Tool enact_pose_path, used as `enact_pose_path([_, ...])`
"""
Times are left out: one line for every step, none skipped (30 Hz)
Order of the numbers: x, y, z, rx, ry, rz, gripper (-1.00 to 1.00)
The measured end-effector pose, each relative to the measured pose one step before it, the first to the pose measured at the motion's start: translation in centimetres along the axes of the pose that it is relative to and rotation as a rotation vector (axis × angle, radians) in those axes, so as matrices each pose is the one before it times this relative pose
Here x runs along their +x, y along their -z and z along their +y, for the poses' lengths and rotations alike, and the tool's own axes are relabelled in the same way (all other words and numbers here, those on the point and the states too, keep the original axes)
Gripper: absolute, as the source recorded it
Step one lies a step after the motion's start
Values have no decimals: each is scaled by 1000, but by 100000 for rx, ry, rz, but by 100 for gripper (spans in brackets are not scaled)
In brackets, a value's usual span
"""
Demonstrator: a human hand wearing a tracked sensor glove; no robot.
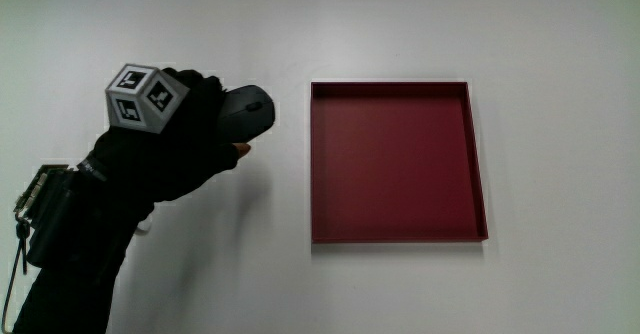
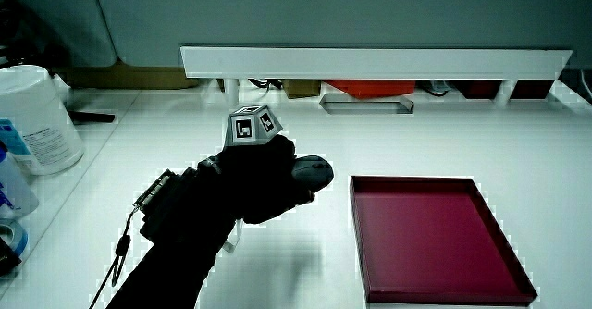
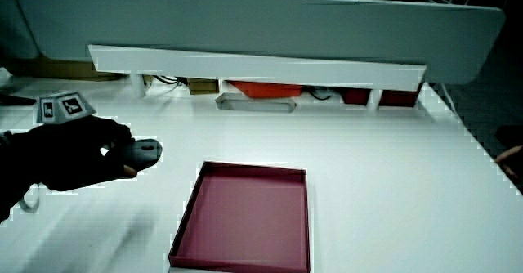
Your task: Place mouse on desk
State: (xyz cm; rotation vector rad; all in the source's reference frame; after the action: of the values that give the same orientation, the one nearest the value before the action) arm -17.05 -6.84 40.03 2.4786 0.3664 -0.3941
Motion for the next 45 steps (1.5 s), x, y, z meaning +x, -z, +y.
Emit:
enact_pose_path([-303, -66, -114, -237, -2242, 731, 0])
enact_pose_path([-173, -71, -133, -1293, -3354, -1102, 0])
enact_pose_path([-362, 243, 134, -173, -1534, 570, 0])
enact_pose_path([-311, 280, 176, -535, -963, -180, 0])
enact_pose_path([-426, 380, 332, -1569, -1539, -1084, 0])
enact_pose_path([-464, 480, 404, -663, -908, -357, 0])
enact_pose_path([-248, 336, 263, -870, -1375, 475, 0])
enact_pose_path([-522, 504, 441, -1020, -693, -665, 0])
enact_pose_path([-322, 281, 180, -1246, -1731, -159, 0])
enact_pose_path([-642, 584, 510, -74, -332, -1298, 0])
enact_pose_path([-442, 356, 354, -1490, -1162, -147, 0])
enact_pose_path([-321, 217, 195, -1145, -894, -728, 0])
enact_pose_path([-343, 232, 219, 551, -738, 556, 0])
enact_pose_path([-149, 133, 82, -1382, -1313, -1204, 0])
enact_pose_path([-267, 249, 255, -533, -1544, 184, 0])
enact_pose_path([-160, 183, 193, -813, 28, -312, 0])
enact_pose_path([-205, 211, 223, 505, -49, 769, 0])
enact_pose_path([-119, 175, 96, -1004, -1465, -330, 0])
enact_pose_path([-190, 180, 145, 96, 182, 65, 0])
enact_pose_path([-231, 189, 190, -302, -717, 160, 0])
enact_pose_path([-122, 170, 132, -661, -960, -194, 0])
enact_pose_path([-198, 277, 286, 380, 345, 83, 0])
enact_pose_path([72, -1, -54, -1465, -1608, 256, 0])
enact_pose_path([-52, 86, 58, 613, 636, 516, 0])
enact_pose_path([-155, 215, 176, -771, -389, -173, 0])
enact_pose_path([156, -52, -197, -452, -1072, 908, 0])
enact_pose_path([-327, 368, 381, 144, -155, -979, 0])
enact_pose_path([62, -37, -112, -608, 330, 183, 0])
enact_pose_path([-130, 69, 64, 689, 87, -320, 0])
enact_pose_path([-148, 101, 131, 30, 221, -634, 0])
enact_pose_path([73, -97, -92, -522, -403, 6, 0])
enact_pose_path([-98, 109, 92, 311, 36, -852, 0])
enact_pose_path([300, -92, -334, -650, -1623, 1299, 0])
enact_pose_path([-93, 263, 155, 231, 610, 1270, 0])
enact_pose_path([-103, 236, 88, 486, 1022, -366, 0])
enact_pose_path([250, -61, -348, -1541, -1772, -611, -6])
enact_pose_path([-183, 230, 205, 1273, 1868, 655, -13])
enact_pose_path([33, -68, -133, -721, -1402, -1320, -19])
enact_pose_path([-103, 14, 115, 410, 735, -58, -25])
enact_pose_path([-122, 120, -47, 37, -167, 433, -31])
enact_pose_path([72, -87, -253, -676, -639, -771, -38])
enact_pose_path([-282, 188, 149, -1131, 13, 245, -44])
enact_pose_path([-94, -9, -195, 35, -512, -336, -50])
enact_pose_path([-192, 75, -224, -531, -1537, -1503, -56])
enact_pose_path([-700, 400, 182, -4524, 541, 1858, -62])
